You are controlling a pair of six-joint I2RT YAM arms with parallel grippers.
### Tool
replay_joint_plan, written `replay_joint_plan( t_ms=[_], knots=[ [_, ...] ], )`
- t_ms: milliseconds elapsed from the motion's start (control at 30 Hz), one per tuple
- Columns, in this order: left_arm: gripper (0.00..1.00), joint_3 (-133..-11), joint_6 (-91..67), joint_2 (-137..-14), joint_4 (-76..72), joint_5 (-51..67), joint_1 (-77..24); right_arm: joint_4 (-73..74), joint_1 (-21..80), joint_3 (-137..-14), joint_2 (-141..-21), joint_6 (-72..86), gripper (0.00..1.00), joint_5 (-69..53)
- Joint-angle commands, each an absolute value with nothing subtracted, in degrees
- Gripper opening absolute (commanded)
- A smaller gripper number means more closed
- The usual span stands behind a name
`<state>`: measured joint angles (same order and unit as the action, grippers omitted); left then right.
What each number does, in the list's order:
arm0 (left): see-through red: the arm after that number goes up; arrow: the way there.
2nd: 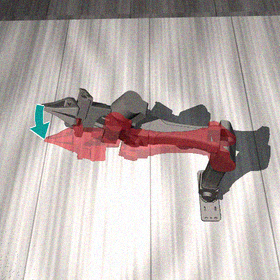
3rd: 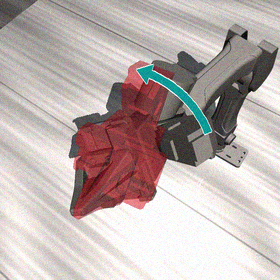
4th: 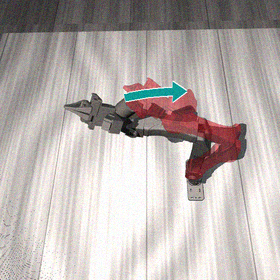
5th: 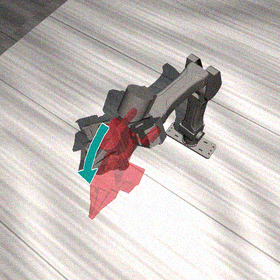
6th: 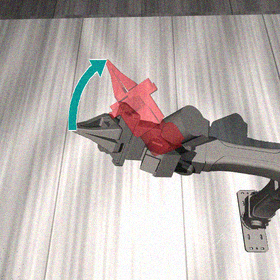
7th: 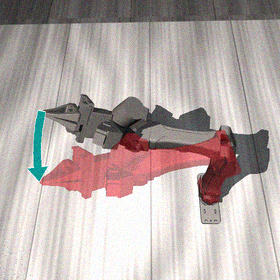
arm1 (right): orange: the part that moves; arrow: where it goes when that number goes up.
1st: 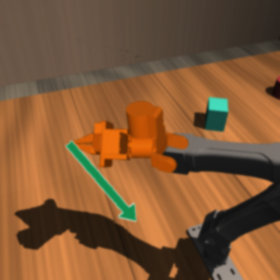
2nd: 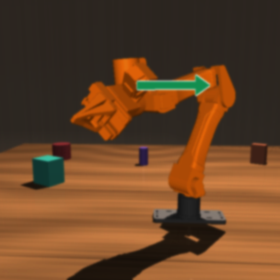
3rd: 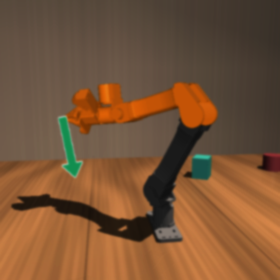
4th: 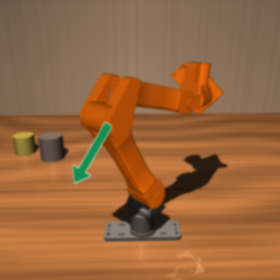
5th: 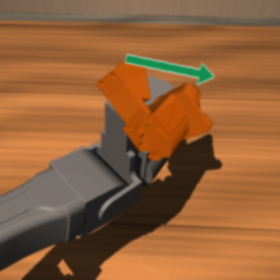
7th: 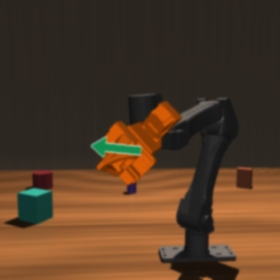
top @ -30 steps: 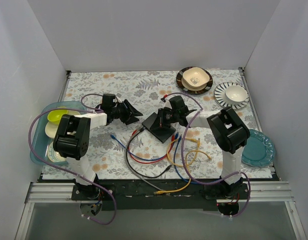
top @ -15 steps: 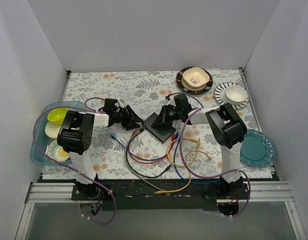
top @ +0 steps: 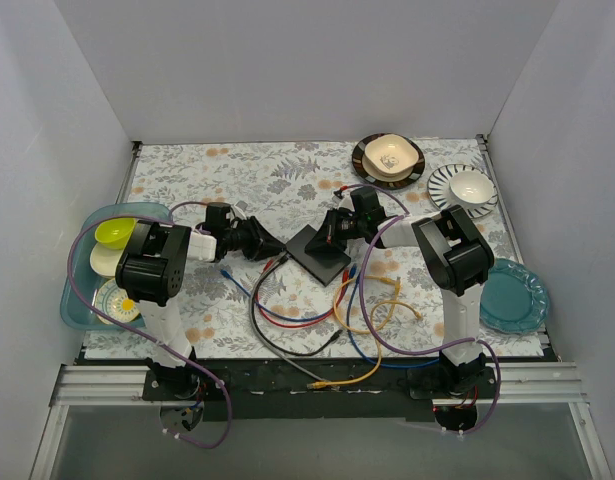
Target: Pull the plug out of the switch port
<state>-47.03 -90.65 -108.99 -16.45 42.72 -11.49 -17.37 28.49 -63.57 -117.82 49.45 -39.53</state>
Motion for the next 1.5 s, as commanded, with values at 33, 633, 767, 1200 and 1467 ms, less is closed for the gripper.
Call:
replay_joint_plan(
  t_ms=[33,633,767,1200,1467],
  knots=[
    [0.20,-45.2,-93.7,-109.2,-23.8,46.0,-10.9,-13.6,28.3,-61.7,-119.8,47.3,0.12,-35.3],
    [0.29,-42.5,-86.3,-106.4,-17.5,45.7,-10.7,-13.1,28.3,-62.1,-119.9,46.6,0.12,-35.0],
    [0.29,-42.5,-85.9,-106.5,-17.4,45.8,-10.8,-13.1,28.3,-62.1,-119.9,46.5,0.12,-34.7],
    [0.28,-48.4,-86.7,-110.5,-13.7,44.0,-10.9,-12.6,28.5,-62.1,-120.0,46.2,0.12,-34.5],
    [0.25,-51.5,-82.9,-110.6,-7.7,40.6,-11.2,-12.2,28.6,-62.8,-120.5,45.9,0.12,-35.1]
  ],
)
